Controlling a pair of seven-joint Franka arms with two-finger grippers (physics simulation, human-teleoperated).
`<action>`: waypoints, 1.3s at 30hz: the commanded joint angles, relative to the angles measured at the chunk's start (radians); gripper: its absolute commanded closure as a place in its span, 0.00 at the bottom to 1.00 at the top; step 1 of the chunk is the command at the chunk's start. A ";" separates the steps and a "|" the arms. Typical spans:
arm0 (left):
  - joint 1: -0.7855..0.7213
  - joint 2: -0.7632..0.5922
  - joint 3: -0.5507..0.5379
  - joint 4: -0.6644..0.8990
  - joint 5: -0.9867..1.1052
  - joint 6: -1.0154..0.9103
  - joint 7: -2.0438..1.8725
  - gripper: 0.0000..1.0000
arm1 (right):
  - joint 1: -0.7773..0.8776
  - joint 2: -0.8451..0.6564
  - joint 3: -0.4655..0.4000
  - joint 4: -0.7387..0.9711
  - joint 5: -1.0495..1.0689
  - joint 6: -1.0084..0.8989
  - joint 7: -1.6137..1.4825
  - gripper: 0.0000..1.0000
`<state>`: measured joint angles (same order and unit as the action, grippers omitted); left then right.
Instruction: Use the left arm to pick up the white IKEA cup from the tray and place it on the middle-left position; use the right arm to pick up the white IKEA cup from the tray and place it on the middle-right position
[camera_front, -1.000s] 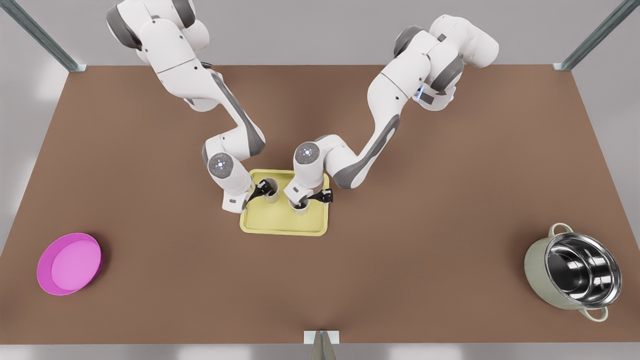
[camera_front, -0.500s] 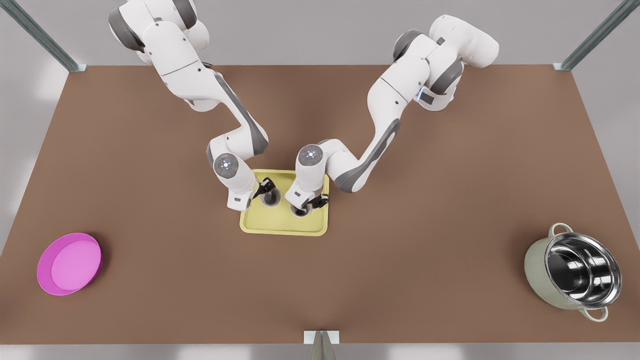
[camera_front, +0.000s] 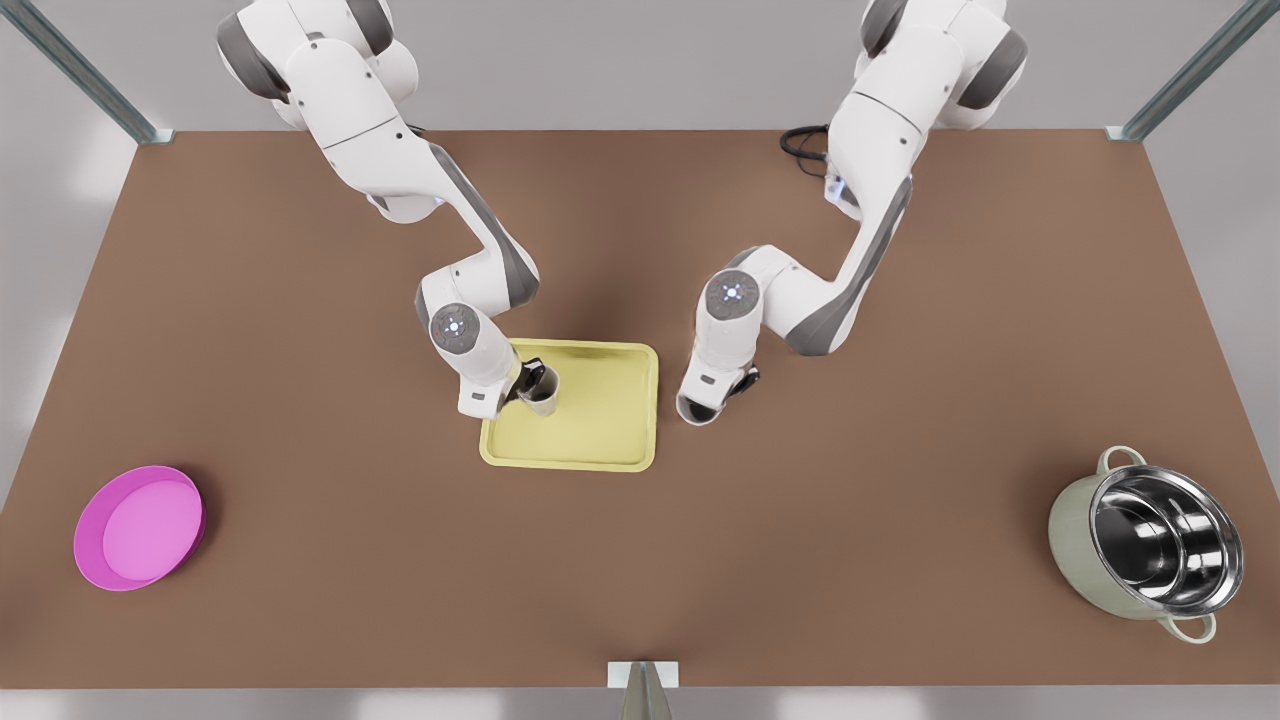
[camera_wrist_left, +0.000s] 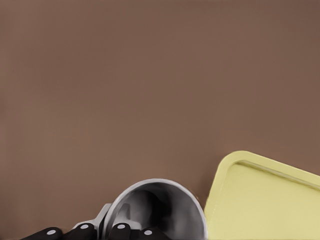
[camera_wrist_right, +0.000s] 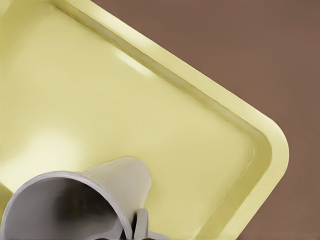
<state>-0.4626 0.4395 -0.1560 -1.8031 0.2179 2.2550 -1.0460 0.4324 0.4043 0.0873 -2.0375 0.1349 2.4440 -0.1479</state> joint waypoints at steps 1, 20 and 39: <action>0.065 -0.042 0.003 -0.100 -0.022 0.170 0.336 0.90 | 0.000 -0.002 0.000 0.000 -0.006 -0.002 0.013 0.84; 0.351 -0.067 0.046 -0.348 0.031 0.633 0.682 0.90 | -0.422 0.070 -0.034 0.445 -0.178 -0.457 -0.553 0.94; 0.413 -0.286 0.062 0.115 -0.213 -0.587 1.060 0.00 | -0.460 0.337 -0.087 0.608 -0.187 -0.321 -0.641 0.50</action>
<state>-0.0954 0.1603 -0.0999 -1.7956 0.1127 2.3945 -0.4053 -0.0271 0.7426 0.0001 -1.4302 -0.0539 2.1019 -0.6581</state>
